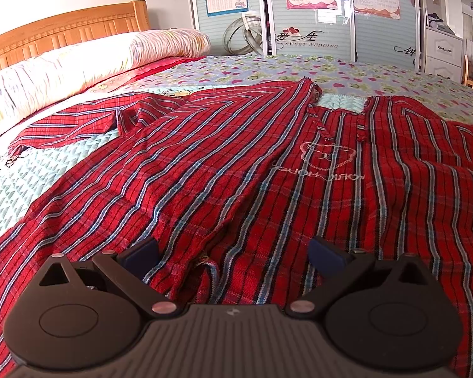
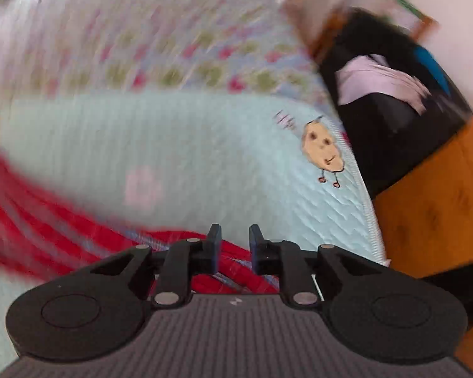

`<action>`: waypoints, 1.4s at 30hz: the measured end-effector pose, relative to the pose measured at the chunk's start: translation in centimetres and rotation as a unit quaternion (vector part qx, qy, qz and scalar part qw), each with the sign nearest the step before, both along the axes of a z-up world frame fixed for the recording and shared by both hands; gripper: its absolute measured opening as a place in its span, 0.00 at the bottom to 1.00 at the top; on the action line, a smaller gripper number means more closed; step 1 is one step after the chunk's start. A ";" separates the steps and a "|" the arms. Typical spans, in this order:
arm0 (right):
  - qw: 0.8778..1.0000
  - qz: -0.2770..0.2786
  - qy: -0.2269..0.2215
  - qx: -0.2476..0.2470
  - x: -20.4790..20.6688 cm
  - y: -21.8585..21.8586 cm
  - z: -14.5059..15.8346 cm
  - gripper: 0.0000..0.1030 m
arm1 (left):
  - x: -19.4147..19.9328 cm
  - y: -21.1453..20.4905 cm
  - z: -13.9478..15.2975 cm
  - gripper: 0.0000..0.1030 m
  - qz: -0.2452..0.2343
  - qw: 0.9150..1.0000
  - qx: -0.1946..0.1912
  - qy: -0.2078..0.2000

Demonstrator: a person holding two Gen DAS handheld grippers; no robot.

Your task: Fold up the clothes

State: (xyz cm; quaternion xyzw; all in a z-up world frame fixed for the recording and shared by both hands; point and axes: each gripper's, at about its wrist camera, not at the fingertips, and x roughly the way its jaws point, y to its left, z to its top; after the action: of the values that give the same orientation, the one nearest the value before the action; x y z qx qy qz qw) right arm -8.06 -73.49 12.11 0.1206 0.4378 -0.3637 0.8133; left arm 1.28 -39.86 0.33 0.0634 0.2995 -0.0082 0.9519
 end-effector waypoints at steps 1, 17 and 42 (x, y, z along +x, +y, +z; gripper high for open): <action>0.999 -0.023 -0.042 0.008 -1.7 0.2 -0.2 0.25 | 0.0 0.0 0.0 1.00 0.000 1.000 0.000 0.000; 0.986 -0.044 -0.157 -0.024 -13.6 2.2 -11.2 0.51 | 0.0 -0.1 -0.1 1.00 -0.001 1.000 0.006 -0.005; 0.948 -0.141 -0.177 0.223 -15.7 1.9 -9.2 0.15 | -2.8 -1.6 6.8 0.86 -0.023 0.997 -0.053 -0.059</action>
State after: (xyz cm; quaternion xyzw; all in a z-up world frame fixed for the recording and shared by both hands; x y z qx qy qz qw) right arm -23.75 -71.58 2.91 0.4218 0.3352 -0.3410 0.7704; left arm -1.51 -41.48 7.09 0.0206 0.2408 -0.0425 0.9694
